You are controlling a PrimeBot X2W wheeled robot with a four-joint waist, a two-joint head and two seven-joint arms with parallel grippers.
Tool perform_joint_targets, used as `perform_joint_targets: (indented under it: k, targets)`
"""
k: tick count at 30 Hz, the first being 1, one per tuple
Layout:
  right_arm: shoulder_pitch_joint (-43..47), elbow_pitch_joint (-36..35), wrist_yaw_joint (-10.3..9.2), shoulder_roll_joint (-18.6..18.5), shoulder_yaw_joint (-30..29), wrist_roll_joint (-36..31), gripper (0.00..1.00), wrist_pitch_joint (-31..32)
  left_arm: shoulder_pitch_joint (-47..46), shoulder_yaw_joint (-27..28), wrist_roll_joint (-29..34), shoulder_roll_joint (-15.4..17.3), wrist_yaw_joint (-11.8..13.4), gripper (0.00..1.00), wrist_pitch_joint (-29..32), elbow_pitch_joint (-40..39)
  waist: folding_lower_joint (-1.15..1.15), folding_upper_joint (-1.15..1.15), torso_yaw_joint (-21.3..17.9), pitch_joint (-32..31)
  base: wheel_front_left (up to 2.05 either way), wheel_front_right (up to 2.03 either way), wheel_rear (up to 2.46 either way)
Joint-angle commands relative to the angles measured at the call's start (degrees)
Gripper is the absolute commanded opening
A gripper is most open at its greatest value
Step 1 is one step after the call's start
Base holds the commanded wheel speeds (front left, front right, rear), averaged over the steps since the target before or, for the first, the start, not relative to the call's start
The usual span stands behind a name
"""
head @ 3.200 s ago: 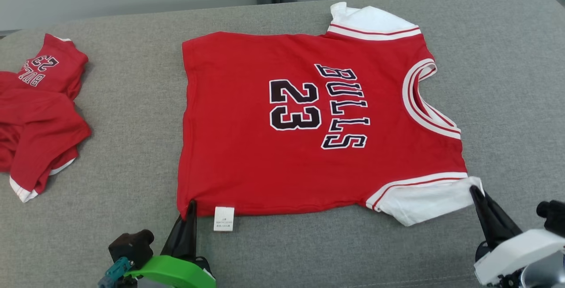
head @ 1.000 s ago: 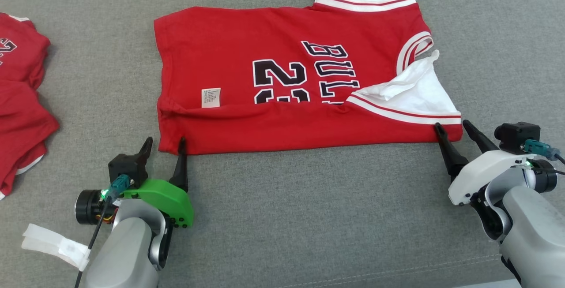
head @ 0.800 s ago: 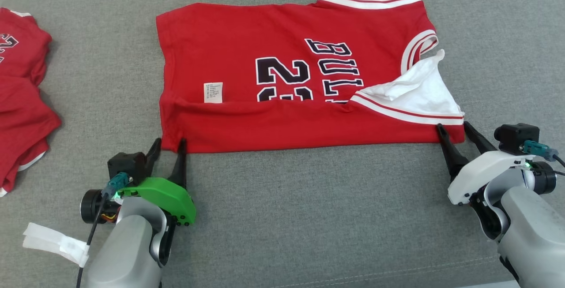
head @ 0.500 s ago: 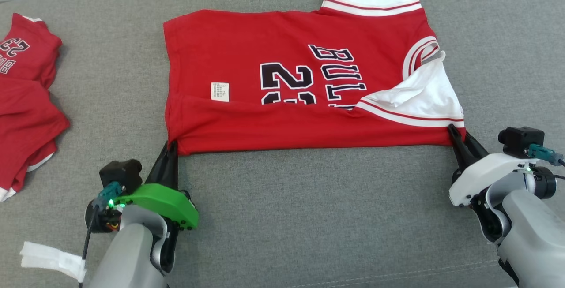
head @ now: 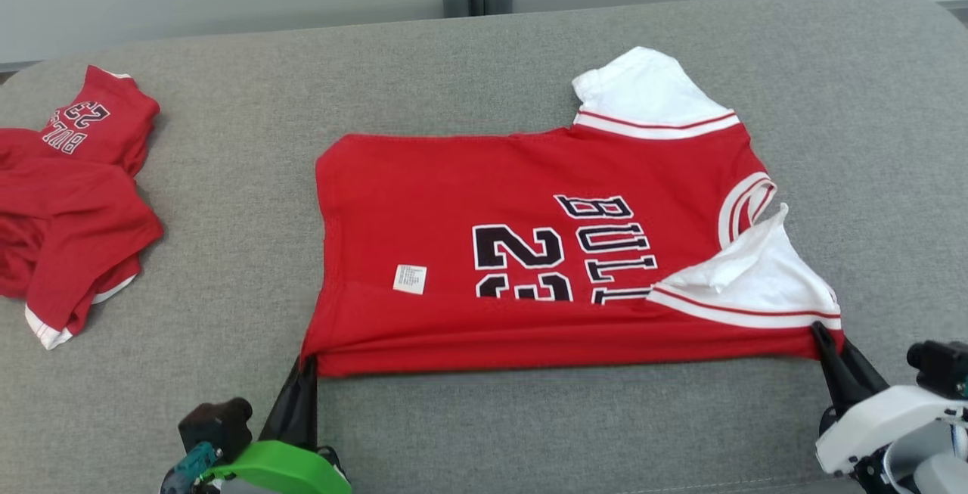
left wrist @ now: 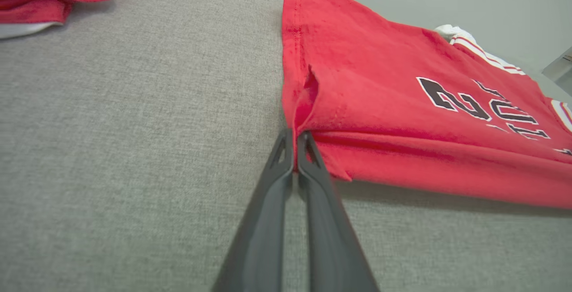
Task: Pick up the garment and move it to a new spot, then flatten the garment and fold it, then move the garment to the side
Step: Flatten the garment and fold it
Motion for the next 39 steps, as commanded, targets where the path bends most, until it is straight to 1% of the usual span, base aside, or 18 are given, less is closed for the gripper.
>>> perform_joint_targets:
  k: [1, 6, 10, 11, 12, 13, 21, 25, 29, 35, 39]
  targets:
    - [2.15, -1.19, -0.17, -0.09, -1.42, -0.51, 0.00, 0.79, 2.00, 0.33, 0.21, 0.82, 1.04, 0.00, 0.31, -1.07, 0.00, 0.00, 0.13, -0.51, 0.00, 0.00, 0.00]
    - [8.54, -6.79, -0.18, 1.71, -6.73, -2.89, 0.00, 4.36, 7.16, -0.08, -0.54, 0.45, 2.61, 0.00, 1.56, -4.64, 0.00, 0.00, -0.01, -0.97, 0.00, 0.00, 0.00]
    - [11.48, -10.11, -0.18, 3.93, -10.07, -5.15, 0.00, 7.36, 8.96, -0.52, -1.04, 0.36, 2.89, 0.00, 2.29, -5.79, 0.00, 0.00, 0.00, -1.52, 0.00, 0.00, 0.00]
    - [11.79, -10.81, -0.18, 4.42, -10.68, -5.65, 0.18, 7.88, 9.06, -0.61, -0.90, 0.42, 2.86, 0.25, 2.05, -6.11, 0.00, 0.00, 0.05, -1.65, 0.00, 0.00, 0.00]
    - [12.04, -11.73, -0.18, 5.00, -11.44, -6.40, 0.44, 8.23, 9.00, -0.74, -0.55, 0.48, 2.90, 0.57, 1.82, -6.36, 0.00, 0.00, 0.12, -1.97, 0.00, 0.00, 0.00]
    - [12.27, -12.45, -0.15, 5.41, -11.88, -6.83, 1.00, 8.71, 8.91, -0.80, -0.41, 0.50, 3.09, 1.00, 1.74, -6.47, 0.00, 0.00, 0.14, -2.09, 0.00, 0.00, 0.00]
    - [10.40, -19.52, -0.14, 7.73, -15.50, -12.87, 1.00, 8.76, 5.69, 0.12, 1.48, 1.59, 3.20, 1.00, 0.33, -8.40, 0.00, 0.00, 0.01, -3.75, 0.00, 0.00, 0.00]
    - [8.85, -22.74, -0.13, 9.01, -15.63, -15.11, 1.00, 8.19, 3.92, 0.90, 2.88, 2.36, 3.73, 1.00, -0.16, -9.74, 0.00, 0.00, -0.18, -4.76, 0.00, 0.00, 0.00]
    - [7.26, -25.08, -0.13, 10.18, -14.57, -17.23, 1.00, 7.47, 2.13, 1.78, 4.67, 3.03, 4.38, 1.00, -0.48, -11.19, 0.00, 0.00, -0.24, -5.57, 0.00, 0.00, 0.00]
    - [5.91, -26.39, -0.13, 11.55, -13.62, -20.08, 1.00, 6.32, 0.02, 3.64, 6.44, 3.88, 5.59, 1.00, -0.52, -13.47, 0.00, 0.00, 0.05, -6.55, 0.00, 0.00, 0.00]
    - [5.85, -26.56, -0.13, 12.64, -13.79, -21.09, 1.00, 5.60, -0.08, 5.15, 7.24, 4.44, 5.76, 1.00, -0.50, -14.69, 0.00, 0.00, 0.12, -7.47, 0.00, 0.00, 0.00]
